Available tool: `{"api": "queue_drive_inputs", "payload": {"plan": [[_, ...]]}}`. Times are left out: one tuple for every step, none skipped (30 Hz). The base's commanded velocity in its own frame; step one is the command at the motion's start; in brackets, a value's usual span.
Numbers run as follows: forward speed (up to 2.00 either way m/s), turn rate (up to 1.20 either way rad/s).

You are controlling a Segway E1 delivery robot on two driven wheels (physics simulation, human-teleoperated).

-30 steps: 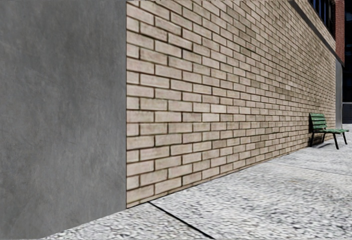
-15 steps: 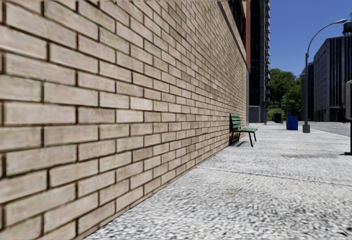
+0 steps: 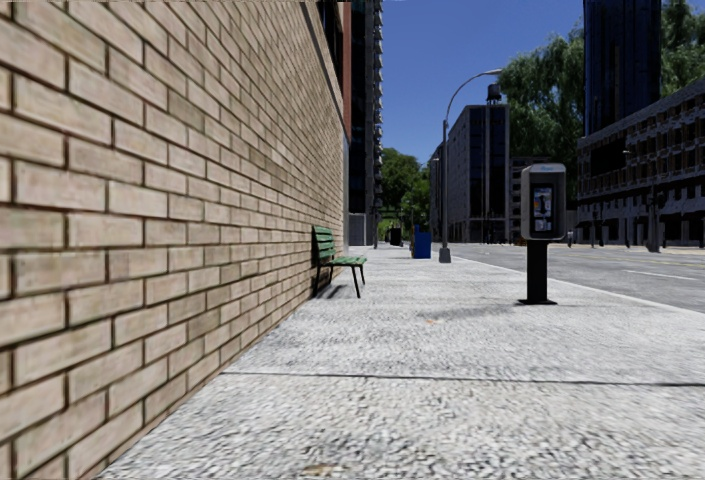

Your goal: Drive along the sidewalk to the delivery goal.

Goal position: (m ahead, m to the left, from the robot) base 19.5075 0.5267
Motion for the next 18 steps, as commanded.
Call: {"api": "queue_drive_inputs", "payload": {"plan": [[1.61,-0.84],[1.61,-0.84],[1.61,-0.81],[1.61,-0.37],[1.61,-0.37],[1.61,0.0],[1.61,0.0],[1.61,0.0],[1.61,0.0],[1.61,0.0],[1.61,0.0],[1.61,0.0],[1.61,0.0],[1.61,0.0],[1.61,0.0],[1.61,0.0],[1.61,0.0],[1.61,0.0]]}}
